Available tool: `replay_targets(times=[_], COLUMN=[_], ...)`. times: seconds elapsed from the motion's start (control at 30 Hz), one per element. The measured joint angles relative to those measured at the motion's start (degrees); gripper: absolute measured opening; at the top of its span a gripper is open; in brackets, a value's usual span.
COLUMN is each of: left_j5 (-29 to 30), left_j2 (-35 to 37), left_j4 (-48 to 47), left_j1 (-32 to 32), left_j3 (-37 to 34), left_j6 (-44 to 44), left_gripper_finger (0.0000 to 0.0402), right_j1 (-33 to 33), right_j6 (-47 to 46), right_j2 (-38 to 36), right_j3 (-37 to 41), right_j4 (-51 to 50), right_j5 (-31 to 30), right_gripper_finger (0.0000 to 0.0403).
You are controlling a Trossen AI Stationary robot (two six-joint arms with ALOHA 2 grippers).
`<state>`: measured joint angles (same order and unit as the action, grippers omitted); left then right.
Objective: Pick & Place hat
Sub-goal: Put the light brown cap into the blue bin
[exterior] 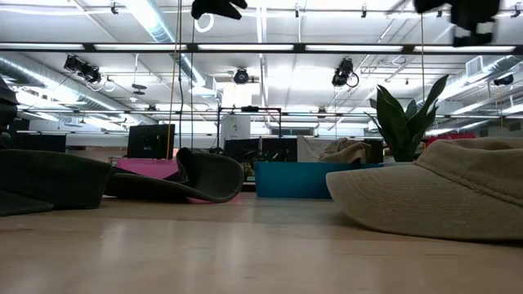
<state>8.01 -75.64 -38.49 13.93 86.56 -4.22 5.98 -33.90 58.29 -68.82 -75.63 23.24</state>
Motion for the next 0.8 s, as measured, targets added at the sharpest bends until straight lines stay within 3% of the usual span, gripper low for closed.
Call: replay_targets(times=[0.17, 0.33, 0.6, 0.8], left_j5=[-2.52, -2.65, -2.63, -2.63], left_j2=[-1.10, -1.39, -1.40, -1.40], left_j4=[0.73, 0.92, 0.95, 2.41], left_j1=[-0.02, -0.03, 0.04, 0.04], left_j3=[-0.04, -0.04, -0.04, -0.04], left_j6=[-0.10, 0.33, 0.40, 0.47], left_gripper_finger=[0.0179, 0.0179, 0.0179, 0.0179], right_j1=[-6.39, -15.31, -31.07, -43.30], right_j6=[-16.80, -31.13, -55.52, -73.38], right_j2=[-3.81, -4.60, -4.40, -4.26], right_j3=[8.90, 13.89, 20.45, 25.85], right_j4=[0.90, 7.65, 27.10, 33.07], right_j5=[5.14, 5.04, -14.14, -28.26], right_gripper_finger=[0.0057, 0.0139, 0.0310, 0.0348])
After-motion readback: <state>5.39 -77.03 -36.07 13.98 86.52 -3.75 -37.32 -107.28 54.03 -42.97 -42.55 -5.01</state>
